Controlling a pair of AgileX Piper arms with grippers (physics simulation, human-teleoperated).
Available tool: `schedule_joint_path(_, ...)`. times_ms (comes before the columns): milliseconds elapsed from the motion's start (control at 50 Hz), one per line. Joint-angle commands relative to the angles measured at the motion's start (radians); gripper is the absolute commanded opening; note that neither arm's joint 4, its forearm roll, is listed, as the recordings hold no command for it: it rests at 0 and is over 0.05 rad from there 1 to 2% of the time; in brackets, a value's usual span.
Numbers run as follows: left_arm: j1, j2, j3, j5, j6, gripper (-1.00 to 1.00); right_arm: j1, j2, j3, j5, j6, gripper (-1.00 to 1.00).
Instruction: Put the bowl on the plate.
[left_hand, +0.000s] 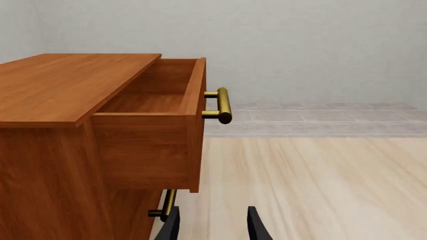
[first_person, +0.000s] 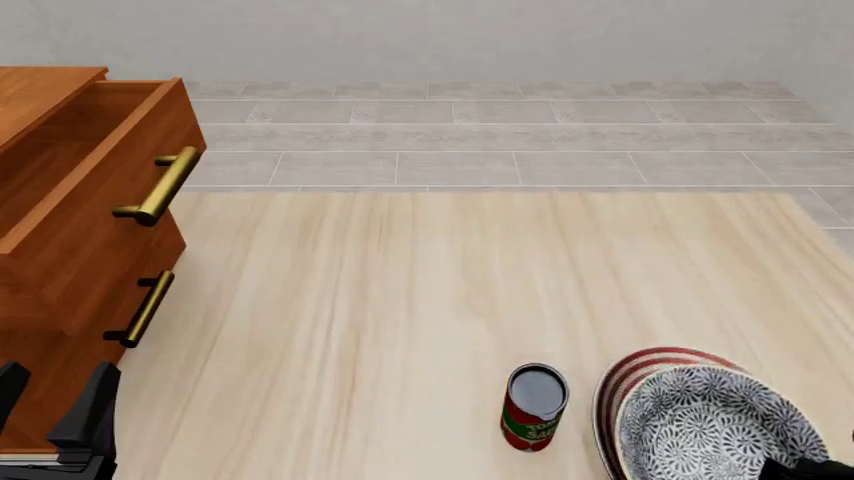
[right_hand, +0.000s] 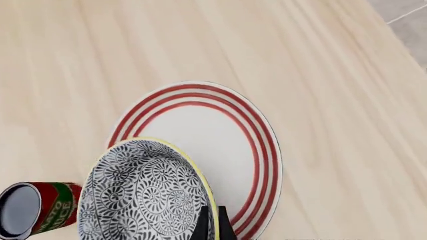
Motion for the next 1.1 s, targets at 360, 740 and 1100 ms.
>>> schedule_joint_path(360,0.000,0.000,0.000,0.000,0.000,1.00,-0.054,0.025,0.035,-0.050,-0.025,-1.00)
schedule_joint_path(740,0.000,0.000,0.000,0.000,0.000,1.00,-0.079,0.059,0.019,-0.083,-0.030,1.00)
schedule_joint_path(1100,0.000,0.000,0.000,0.000,0.000,1.00,-0.101,0.098,0.007,-0.116,-0.046,1.00)
